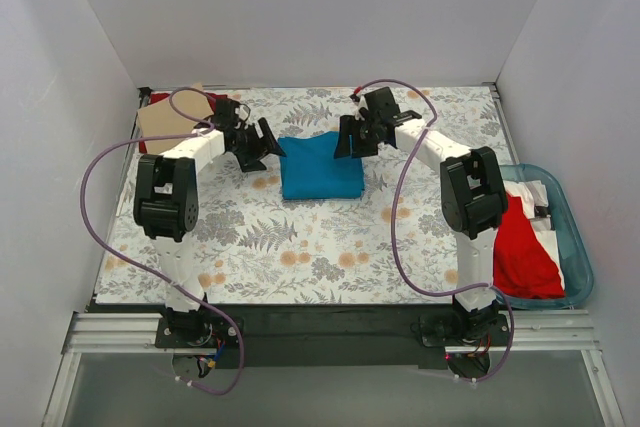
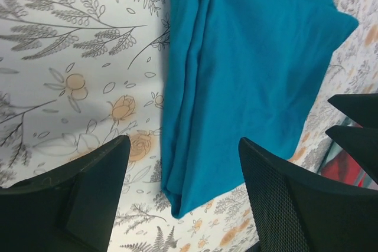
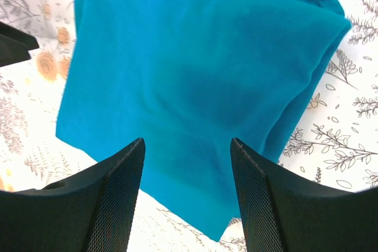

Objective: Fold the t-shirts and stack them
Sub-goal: Neatly place the folded tshirt to the corner

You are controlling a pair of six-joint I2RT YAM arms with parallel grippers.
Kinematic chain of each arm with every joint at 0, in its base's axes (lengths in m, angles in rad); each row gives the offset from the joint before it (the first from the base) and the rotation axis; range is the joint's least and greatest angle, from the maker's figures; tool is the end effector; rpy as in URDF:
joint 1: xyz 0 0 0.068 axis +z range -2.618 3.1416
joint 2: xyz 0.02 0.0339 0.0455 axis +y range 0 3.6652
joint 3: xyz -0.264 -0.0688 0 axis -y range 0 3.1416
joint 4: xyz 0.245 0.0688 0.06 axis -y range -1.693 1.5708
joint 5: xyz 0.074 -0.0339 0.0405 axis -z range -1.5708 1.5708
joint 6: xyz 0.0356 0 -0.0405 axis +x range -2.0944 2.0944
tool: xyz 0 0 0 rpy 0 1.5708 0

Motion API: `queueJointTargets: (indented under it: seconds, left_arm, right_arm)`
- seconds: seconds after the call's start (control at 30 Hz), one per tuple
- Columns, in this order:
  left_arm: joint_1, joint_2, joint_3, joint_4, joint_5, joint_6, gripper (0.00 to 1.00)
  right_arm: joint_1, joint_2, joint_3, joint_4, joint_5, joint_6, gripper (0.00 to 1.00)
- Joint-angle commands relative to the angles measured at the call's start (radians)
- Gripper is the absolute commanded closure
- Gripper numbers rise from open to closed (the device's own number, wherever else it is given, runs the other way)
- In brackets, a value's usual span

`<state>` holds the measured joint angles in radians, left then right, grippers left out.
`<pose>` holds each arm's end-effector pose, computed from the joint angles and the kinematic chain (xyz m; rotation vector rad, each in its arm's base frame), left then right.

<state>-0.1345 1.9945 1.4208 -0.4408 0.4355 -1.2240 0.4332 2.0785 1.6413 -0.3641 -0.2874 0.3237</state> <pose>0.4172 -0.0716 0.1813 -1.3049 2.4964 -0.9883 0.4232 0.2069 0.2171 -0.2762 2.4283 0.6931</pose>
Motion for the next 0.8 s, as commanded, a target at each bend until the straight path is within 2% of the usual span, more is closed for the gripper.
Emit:
queueJointTargets:
  seconds: [0.0,0.27,0.43,0.53,0.67,0.77]
  left_arm:
    - [-0.028,0.044,0.049,-0.021,0.017,0.057,0.27]
    - [-0.108,0.157,0.125,-0.088,-0.099,0.080,0.28]
    - [-0.160,0.222,0.205,-0.167,-0.234,0.078,0.29]
    - [-0.175,0.240,0.228,-0.193,-0.268,0.061,0.34]
    - [-0.203,0.248,0.237,-0.190,-0.247,0.044,0.47]
    - [-0.218,0.250,0.259,-0.200,-0.253,0.035,0.69]
  right_arm:
    - [-0.002,-0.031,-0.024,-0.001,0.019,-0.018,0.34]
    - [-0.024,-0.034,-0.067,0.004,0.024,-0.026,0.34]
    - [-0.030,-0.020,-0.089,0.019,0.019,-0.025,0.34]
    - [-0.034,-0.001,-0.092,0.030,0.001,-0.020,0.34]
    - [-0.034,0.020,-0.094,0.050,-0.035,-0.009,0.34]
    - [-0.033,0.009,-0.092,0.051,-0.045,-0.003,0.34]
